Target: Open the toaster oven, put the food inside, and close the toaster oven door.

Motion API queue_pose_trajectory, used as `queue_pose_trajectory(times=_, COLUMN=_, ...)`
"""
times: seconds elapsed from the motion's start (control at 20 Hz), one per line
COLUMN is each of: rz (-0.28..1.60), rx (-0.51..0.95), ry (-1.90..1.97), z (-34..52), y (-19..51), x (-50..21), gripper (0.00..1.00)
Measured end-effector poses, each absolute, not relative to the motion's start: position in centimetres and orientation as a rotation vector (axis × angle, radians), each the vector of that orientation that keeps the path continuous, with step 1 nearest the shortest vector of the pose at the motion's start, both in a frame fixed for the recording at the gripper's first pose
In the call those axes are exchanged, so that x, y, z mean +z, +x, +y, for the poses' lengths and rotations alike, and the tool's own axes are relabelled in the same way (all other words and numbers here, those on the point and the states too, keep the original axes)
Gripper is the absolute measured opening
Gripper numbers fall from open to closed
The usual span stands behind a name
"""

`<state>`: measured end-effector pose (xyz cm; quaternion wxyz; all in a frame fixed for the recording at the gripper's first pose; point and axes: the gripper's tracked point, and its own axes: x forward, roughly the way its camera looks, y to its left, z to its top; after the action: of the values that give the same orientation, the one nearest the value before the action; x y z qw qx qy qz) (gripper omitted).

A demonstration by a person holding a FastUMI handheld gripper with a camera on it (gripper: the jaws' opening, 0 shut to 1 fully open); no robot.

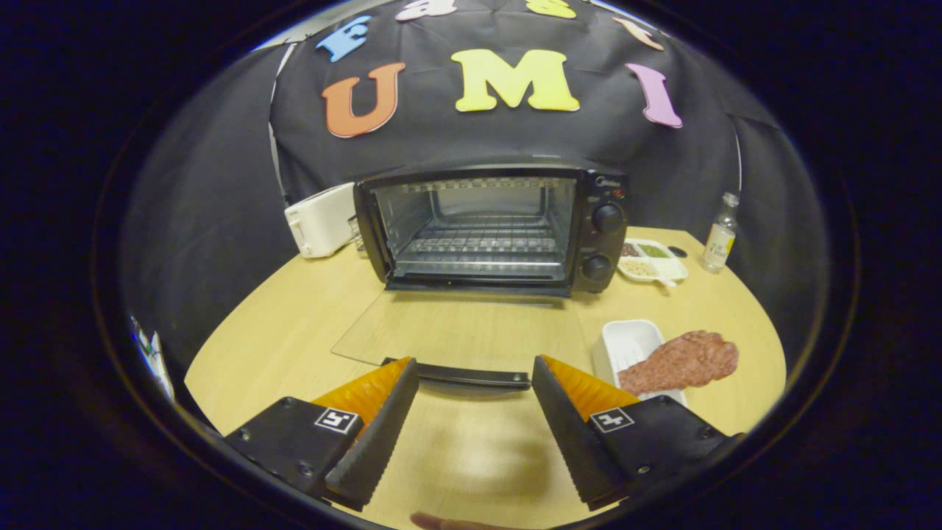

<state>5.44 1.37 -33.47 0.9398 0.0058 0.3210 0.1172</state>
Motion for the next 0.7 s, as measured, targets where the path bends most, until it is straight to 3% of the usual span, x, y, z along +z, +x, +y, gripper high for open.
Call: queue_pose_trajectory(times=0.7, rz=0.815, rx=0.231, ry=0.120, z=-17.1, y=7.1, x=-30.4, gripper=0.96)
